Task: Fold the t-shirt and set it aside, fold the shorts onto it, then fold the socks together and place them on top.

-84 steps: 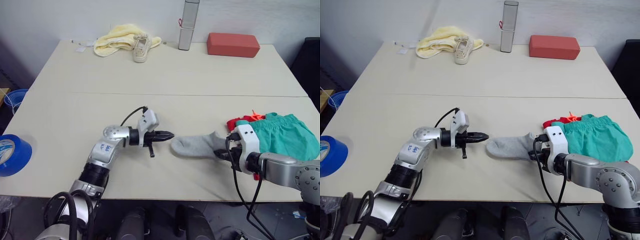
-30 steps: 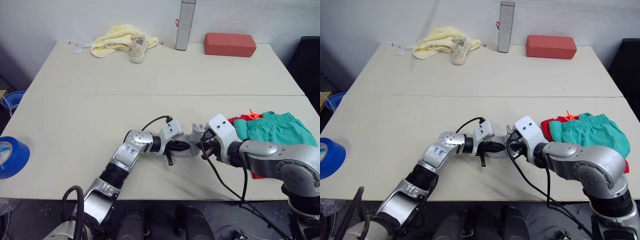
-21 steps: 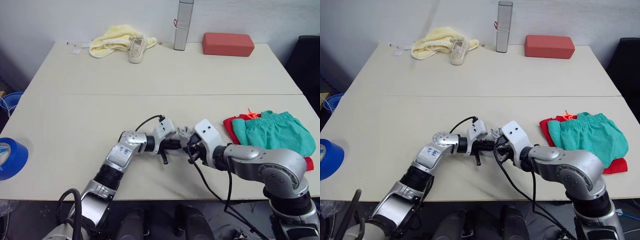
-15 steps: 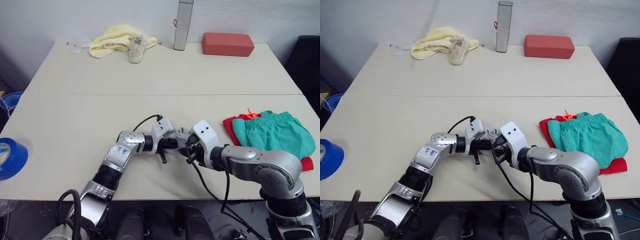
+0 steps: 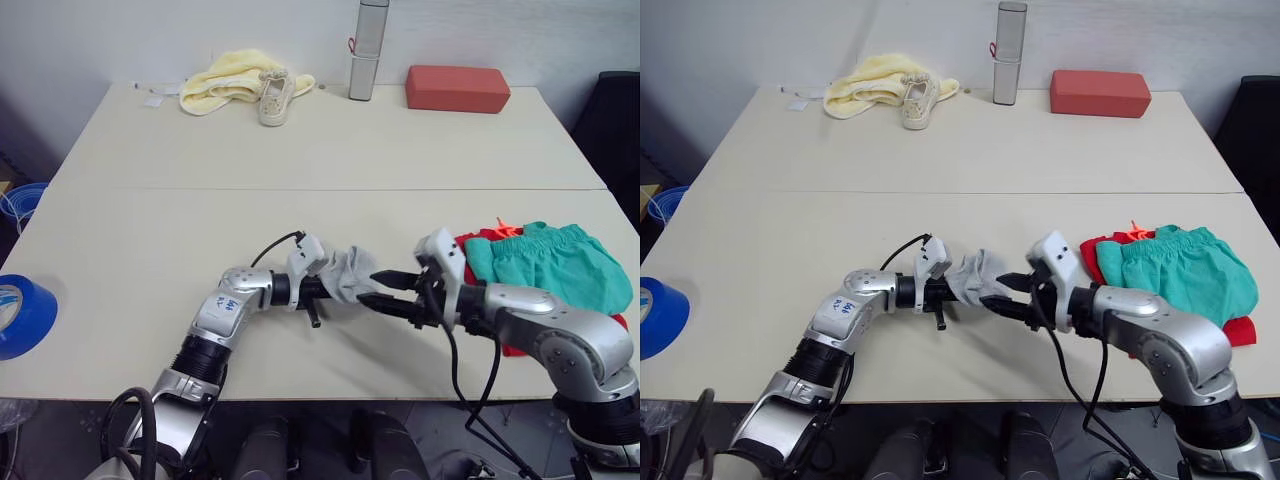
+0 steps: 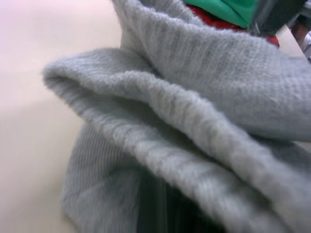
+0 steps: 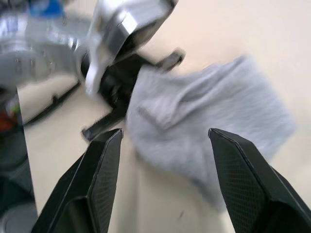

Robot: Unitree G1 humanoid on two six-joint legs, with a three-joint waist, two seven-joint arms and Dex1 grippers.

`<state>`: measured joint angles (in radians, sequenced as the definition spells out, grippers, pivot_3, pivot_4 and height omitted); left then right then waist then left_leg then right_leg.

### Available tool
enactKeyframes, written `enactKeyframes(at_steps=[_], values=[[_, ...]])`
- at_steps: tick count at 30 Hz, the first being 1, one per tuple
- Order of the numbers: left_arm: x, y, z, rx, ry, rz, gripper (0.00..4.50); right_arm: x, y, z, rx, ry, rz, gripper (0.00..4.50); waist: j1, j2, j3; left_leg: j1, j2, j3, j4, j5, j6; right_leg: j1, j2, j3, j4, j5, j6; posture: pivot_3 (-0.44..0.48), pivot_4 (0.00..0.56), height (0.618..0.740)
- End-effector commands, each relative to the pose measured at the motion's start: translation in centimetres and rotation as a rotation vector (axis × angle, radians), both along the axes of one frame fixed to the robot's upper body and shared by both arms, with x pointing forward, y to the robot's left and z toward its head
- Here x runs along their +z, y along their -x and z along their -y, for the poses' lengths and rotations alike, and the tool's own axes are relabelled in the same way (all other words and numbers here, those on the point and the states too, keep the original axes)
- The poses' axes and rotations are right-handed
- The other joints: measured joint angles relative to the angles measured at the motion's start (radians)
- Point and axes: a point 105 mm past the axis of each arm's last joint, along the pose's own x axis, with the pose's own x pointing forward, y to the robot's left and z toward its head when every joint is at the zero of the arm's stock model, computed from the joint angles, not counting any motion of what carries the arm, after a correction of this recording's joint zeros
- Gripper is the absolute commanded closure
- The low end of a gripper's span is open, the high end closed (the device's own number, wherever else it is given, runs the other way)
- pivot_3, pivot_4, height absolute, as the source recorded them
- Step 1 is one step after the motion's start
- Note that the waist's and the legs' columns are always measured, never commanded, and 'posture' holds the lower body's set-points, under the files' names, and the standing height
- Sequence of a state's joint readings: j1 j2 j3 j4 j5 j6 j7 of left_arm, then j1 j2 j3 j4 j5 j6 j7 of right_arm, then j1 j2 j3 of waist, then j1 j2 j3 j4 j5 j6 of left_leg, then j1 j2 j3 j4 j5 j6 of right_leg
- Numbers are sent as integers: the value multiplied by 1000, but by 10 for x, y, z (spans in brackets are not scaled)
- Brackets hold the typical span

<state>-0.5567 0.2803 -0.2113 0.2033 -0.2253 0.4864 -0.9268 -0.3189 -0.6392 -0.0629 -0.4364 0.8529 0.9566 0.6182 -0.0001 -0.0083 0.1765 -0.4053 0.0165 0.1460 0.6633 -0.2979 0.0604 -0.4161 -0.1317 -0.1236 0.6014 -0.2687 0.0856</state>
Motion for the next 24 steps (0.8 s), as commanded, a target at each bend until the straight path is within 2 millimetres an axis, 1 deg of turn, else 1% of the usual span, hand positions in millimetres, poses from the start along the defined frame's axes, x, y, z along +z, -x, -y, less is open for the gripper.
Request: enactKeyframes(at_steps=[1,3,6,7,9,12,15,16,19,20,21,24], values=[[6,1,-7,-3,20,8,4500,12,-9,14,-40,-67,41,1645,1,0,0,0,0,0,0,0,0,0,0,0,0,0,0,0,150,740],[6,0,-12,3,16,16,4500,5,-16,16,-74,-28,62,1645,0,0,0,0,0,0,0,0,0,0,0,0,0,0,0,0,150,740],[8,-1,-18,4,12,25,4500,-3,-22,12,-97,-22,82,1645,-2,0,0,0,0,0,0,0,-1,0,0,0,0,0,0,0,150,740],[9,-1,-20,5,11,28,4500,-4,-23,9,-96,-21,94,1819,-2,0,0,0,0,0,0,0,-1,-1,0,0,0,0,0,0,150,740],[11,0,-24,0,13,33,4500,-9,-22,1,-77,-11,112,2243,-1,1,0,0,0,0,-1,0,-2,-1,0,0,0,0,0,0,150,740],[14,3,-33,-2,4,37,4500,-14,-22,-12,-53,-5,140,3300,-3,1,0,0,0,0,-1,0,-2,-1,0,0,0,0,0,0,150,740],[19,9,-52,-6,-8,40,4500,-18,-22,-21,-38,12,180,4371,-4,1,1,0,0,0,-1,-1,-3,-2,0,0,0,0,0,0,150,740],[19,10,-59,-1,-16,37,4500,-19,-22,-25,-32,20,201,4440,-4,1,1,0,0,0,-1,-1,-3,-2,0,1,1,0,0,0,150,740],[20,14,-84,17,-39,45,4500,-24,-21,-34,-11,37,230,4440,-5,2,1,-1,0,0,-1,-3,-8,-2,0,1,0,0,-1,0,150,740],[22,15,-88,16,-32,54,4500,-28,-21,-37,-1,52,234,4440,-5,2,1,-1,0,0,-1,-4,-8,-2,0,1,1,0,-1,0,150,740],[25,16,-90,13,-23,60,4500,-30,-22,-38,5,68,242,4440,-5,2,1,-1,0,1,-1,-4,-9,-2,0,1,1,0,-1,0,150,740],[43,16,-86,2,56,91,4500,-39,-25,-44,25,117,273,4440,1,2,1,-1,-1,0,-1,-4,-9,-2,-1,1,1,0,-1,0,150,740]])
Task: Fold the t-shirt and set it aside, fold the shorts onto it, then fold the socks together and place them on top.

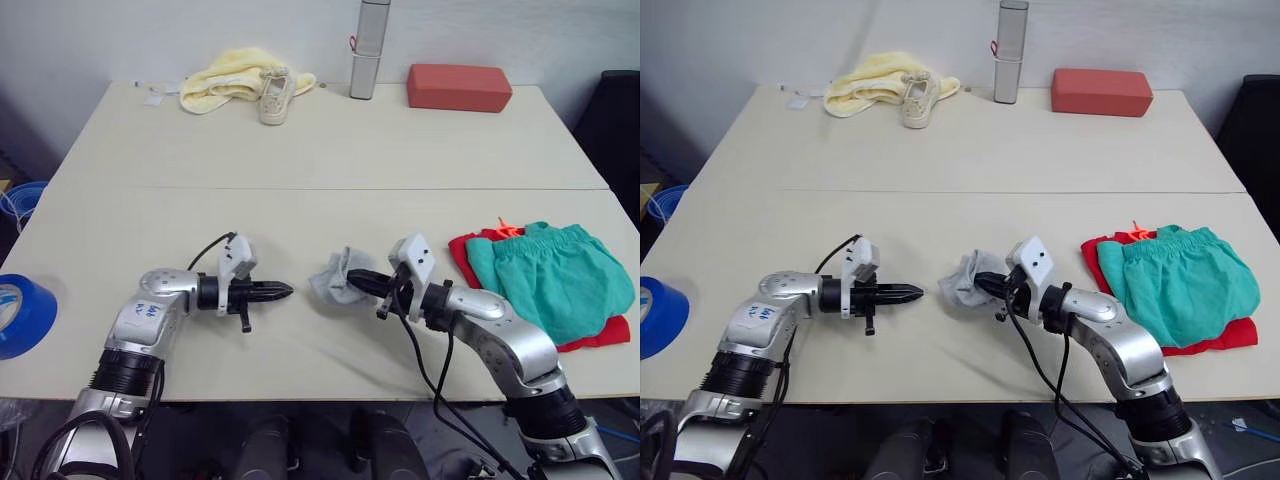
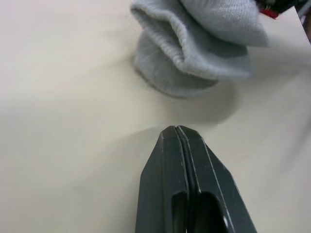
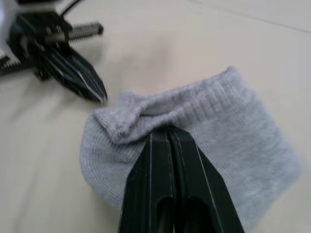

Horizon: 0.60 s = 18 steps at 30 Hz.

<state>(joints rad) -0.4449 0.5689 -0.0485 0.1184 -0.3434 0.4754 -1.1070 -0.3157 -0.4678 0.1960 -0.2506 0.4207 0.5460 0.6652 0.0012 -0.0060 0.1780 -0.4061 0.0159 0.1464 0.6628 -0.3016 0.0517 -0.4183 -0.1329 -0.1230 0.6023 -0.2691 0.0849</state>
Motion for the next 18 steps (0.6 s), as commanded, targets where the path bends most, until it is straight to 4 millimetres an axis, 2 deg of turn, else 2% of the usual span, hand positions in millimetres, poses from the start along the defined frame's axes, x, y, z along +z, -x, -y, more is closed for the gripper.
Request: enactKeyframes(at_steps=[1,5,9,12,15,18], values=[[33,3,13,-51,112,86,4500,0,-2,-10,38,44,85,4440,-2,0,0,0,0,0,0,0,0,0,0,0,0,0,0,0,150,740],[46,2,23,-53,163,105,4500,-5,-2,-23,78,102,146,4440,-5,0,0,0,-1,0,0,0,0,0,0,0,1,0,0,0,150,740],[51,2,28,-58,181,115,4500,-1,-1,-30,96,91,193,4440,-11,0,0,0,0,1,0,4,4,0,3,0,5,0,0,0,150,740],[55,1,34,-71,199,124,4500,17,3,-20,77,13,234,4440,-10,0,0,0,0,1,0,4,4,0,3,0,6,0,0,0,150,740],[60,1,46,-98,217,140,4500,38,16,-6,122,-96,280,4440,-1,-1,0,0,0,1,0,4,4,1,2,0,6,0,0,0,150,740],[61,1,58,-130,230,145,4500,37,21,8,141,-104,262,4440,0,-1,1,0,-1,0,1,5,6,2,2,-1,4,0,1,0,150,740]])
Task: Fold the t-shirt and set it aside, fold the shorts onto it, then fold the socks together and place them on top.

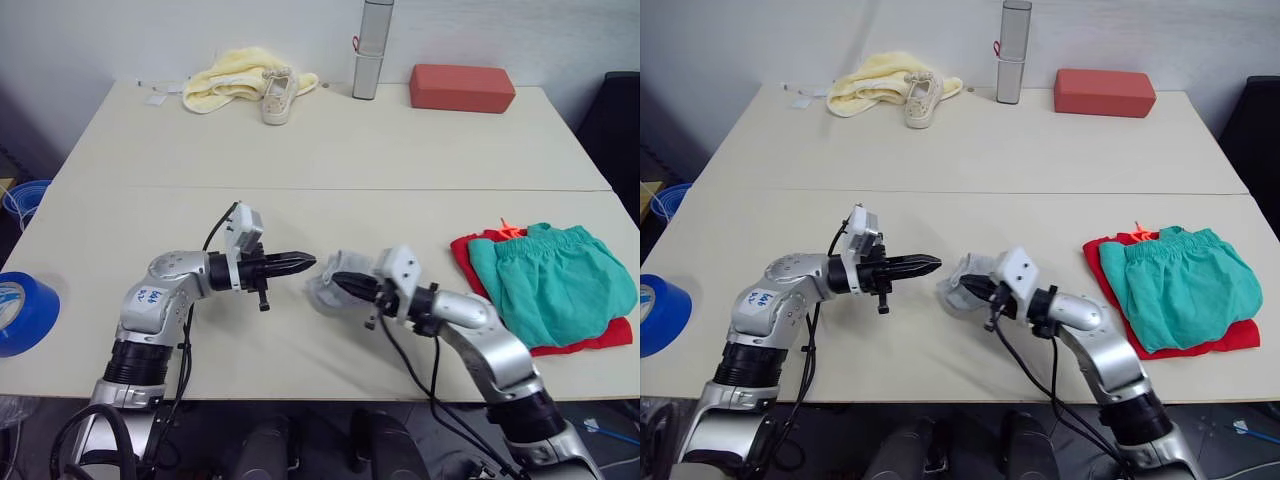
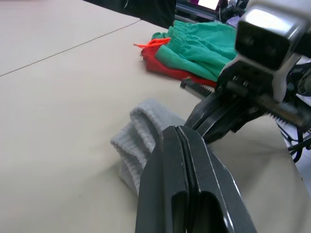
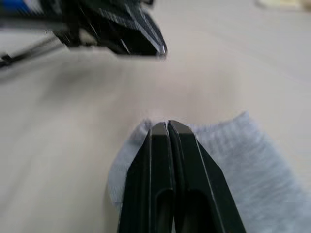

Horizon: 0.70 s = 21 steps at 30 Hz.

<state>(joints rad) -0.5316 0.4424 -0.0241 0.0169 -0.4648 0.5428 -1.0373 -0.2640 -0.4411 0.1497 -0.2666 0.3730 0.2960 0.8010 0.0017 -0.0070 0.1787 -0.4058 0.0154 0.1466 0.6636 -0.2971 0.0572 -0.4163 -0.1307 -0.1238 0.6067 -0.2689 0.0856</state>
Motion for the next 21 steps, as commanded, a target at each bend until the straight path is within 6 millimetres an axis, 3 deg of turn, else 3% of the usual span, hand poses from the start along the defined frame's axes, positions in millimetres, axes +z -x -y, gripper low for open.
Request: enactKeyframes(at_steps=[1,5,9,13,17,21], values=[[11,3,18,-57,18,60,4500,10,5,13,19,-20,32,4440,-2,0,0,0,0,0,0,0,0,1,0,0,-1,0,0,0,150,740],[5,3,38,-94,4,69,4500,-1,-6,22,-27,17,8,4440,-5,0,0,1,0,0,0,0,0,1,0,0,-2,0,0,0,150,740],[-25,-9,50,-27,-127,51,4500,-18,-16,22,-59,53,-27,4440,-4,0,0,2,0,0,0,0,0,1,0,0,-2,0,0,0,150,740],[-42,-20,44,65,-176,47,4500,-33,-14,17,-38,91,-23,4440,-5,0,0,2,0,1,0,0,0,0,0,0,-1,0,0,0,150,740],[-60,-30,24,184,-205,26,4500,-46,-8,20,-45,111,-32,4440,-4,0,0,2,0,0,1,0,0,0,0,0,-1,0,0,0,150,740],[-66,-26,14,205,-195,13,4500,-48,-2,28,-51,105,-27,4440,-4,0,0,3,0,0,1,0,0,1,-1,0,-1,0,0,0,150,740]])
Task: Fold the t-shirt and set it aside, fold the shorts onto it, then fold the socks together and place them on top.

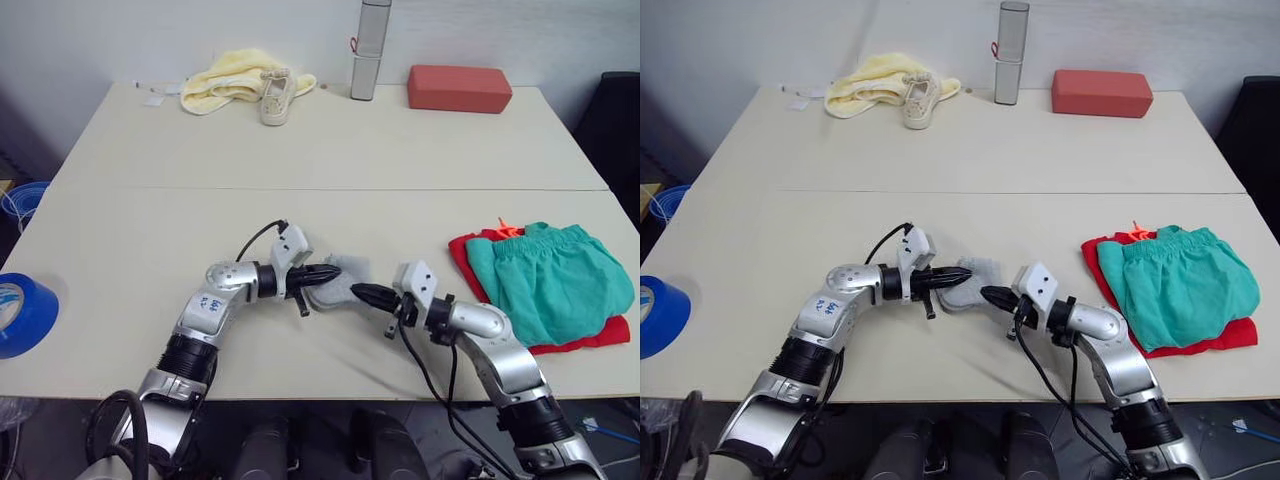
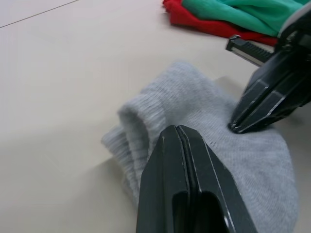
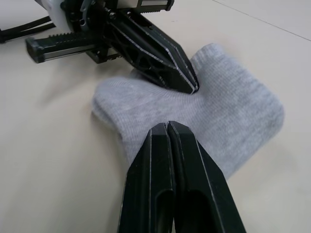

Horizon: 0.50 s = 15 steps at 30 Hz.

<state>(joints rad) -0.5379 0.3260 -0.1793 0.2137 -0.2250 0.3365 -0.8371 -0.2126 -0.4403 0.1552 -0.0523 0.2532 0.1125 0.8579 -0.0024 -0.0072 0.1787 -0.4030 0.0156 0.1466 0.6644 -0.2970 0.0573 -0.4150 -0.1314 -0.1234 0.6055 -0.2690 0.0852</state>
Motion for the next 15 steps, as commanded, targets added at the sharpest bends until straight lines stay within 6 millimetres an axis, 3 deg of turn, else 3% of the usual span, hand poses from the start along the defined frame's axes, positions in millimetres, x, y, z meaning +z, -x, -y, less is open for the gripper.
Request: enactKeyframes(at_steps=[1,4,10,15], values=[[-8,2,-16,43,-7,-16,4500,2,7,9,-1,-4,16,4440,0,0,0,1,0,0,0,0,0,1,0,0,0,0,0,0,150,740],[2,3,-22,40,26,0,4500,12,12,15,21,-35,29,4440,0,0,0,2,0,0,0,-2,-4,2,-1,0,0,0,0,0,150,740],[51,11,-15,-100,140,43,4500,38,5,11,53,-105,58,4440,0,0,0,2,0,-1,0,-3,-5,1,-1,0,0,0,0,0,150,740],[55,0,4,-133,92,62,4500,31,-6,-7,69,-78,57,4440,3,0,0,1,0,-1,0,-1,-2,1,-1,0,0,0,0,0,150,740]])
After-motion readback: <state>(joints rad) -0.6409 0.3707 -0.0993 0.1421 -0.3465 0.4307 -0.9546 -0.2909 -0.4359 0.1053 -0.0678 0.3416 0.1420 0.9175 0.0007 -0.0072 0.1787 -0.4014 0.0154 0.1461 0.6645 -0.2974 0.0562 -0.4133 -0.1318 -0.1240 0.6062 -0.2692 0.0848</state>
